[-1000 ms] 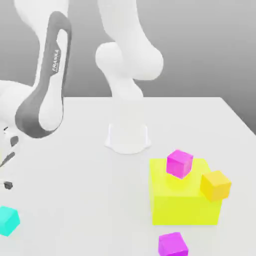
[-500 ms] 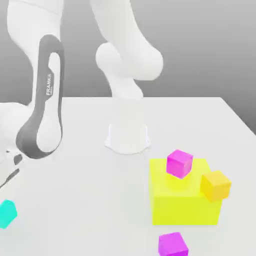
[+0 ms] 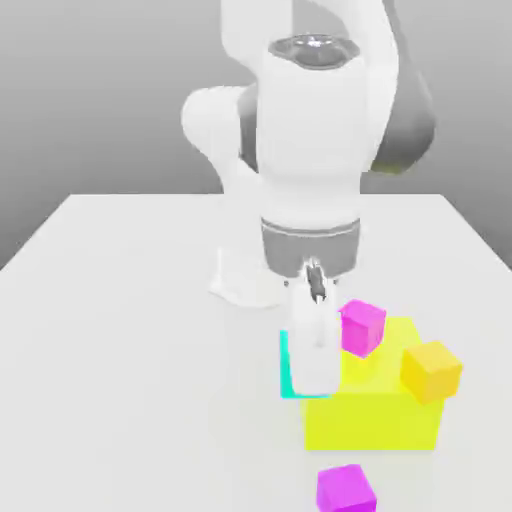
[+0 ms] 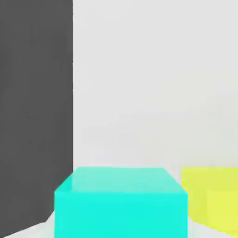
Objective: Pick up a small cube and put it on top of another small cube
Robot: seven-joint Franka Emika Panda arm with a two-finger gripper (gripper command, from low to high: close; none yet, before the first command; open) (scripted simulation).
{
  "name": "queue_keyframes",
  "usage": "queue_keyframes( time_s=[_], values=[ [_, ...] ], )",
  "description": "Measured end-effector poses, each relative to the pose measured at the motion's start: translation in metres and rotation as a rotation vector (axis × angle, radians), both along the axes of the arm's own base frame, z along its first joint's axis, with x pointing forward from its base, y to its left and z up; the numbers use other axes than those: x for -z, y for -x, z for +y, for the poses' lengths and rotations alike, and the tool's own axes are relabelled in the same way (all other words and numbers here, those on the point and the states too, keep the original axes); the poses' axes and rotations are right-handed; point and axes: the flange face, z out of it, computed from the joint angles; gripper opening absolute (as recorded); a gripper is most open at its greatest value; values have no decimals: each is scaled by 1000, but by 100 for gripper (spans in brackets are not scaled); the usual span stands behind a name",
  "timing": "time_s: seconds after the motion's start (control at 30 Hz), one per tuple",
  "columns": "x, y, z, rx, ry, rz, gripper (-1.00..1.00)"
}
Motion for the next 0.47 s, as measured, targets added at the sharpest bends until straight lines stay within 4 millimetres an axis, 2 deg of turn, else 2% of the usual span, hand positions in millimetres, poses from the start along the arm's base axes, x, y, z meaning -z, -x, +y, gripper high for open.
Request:
queue_keyframes(
  time_s=[0.13,0.2,0.33,0.37,0.47],
  values=[
    [-11,47,81,-56,11,10,-100],
    [1,56,94,-66,20,12,-100],
    [40,59,98,-71,20,13,-100],
    [48,60,99,-73,17,13,100],
    [48,60,99,-73,17,13,100]
  ],
)
